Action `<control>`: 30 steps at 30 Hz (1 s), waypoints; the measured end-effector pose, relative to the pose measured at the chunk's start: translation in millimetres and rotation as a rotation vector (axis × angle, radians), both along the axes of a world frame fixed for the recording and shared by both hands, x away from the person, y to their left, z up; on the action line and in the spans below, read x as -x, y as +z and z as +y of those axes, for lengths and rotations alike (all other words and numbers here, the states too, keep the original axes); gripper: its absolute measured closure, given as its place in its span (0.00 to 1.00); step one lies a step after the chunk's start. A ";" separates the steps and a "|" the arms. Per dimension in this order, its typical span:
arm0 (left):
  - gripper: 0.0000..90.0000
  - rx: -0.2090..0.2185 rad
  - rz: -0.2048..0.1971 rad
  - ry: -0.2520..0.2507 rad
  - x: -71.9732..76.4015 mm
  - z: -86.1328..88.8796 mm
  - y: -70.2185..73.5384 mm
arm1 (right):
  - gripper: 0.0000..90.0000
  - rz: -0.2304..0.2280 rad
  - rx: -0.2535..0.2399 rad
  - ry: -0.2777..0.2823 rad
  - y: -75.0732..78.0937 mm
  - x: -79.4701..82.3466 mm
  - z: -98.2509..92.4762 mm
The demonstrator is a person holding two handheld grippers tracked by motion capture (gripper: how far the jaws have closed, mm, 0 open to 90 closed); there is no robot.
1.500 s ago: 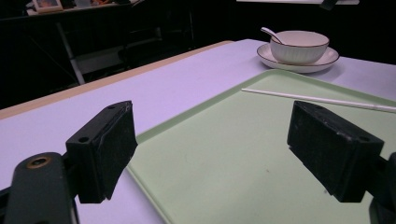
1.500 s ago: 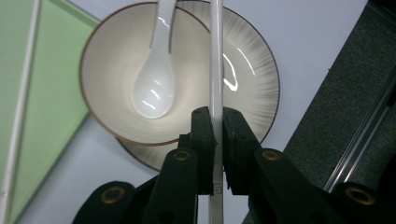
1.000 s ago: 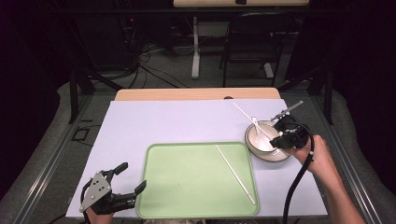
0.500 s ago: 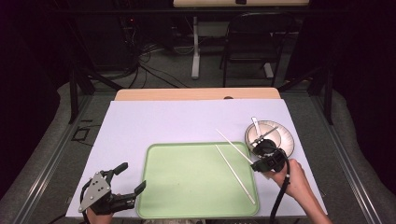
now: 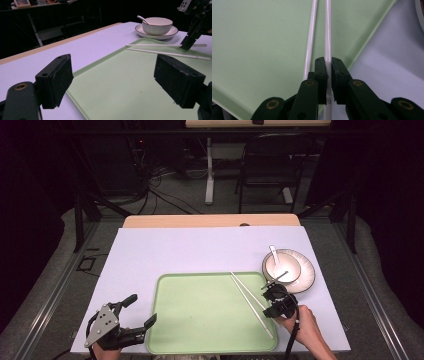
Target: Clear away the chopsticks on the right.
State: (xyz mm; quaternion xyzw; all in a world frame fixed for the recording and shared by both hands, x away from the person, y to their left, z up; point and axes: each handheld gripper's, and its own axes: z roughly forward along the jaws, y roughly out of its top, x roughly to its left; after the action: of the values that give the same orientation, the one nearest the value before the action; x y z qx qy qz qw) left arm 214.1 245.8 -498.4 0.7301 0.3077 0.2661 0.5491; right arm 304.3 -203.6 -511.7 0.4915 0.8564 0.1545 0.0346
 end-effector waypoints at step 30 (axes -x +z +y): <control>0.17 -0.005 0.000 -0.002 -0.4 -0.4 -0.2 | 0.21 -0.090 -0.041 0.093 7.0 11.4 -4.0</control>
State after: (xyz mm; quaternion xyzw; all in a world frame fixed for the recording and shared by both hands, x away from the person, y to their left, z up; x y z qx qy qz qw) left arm 214.4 245.4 -498.6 0.7318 0.3061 0.2665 0.5475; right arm 292.9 -207.6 -504.7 0.4444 0.8724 0.1955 0.0559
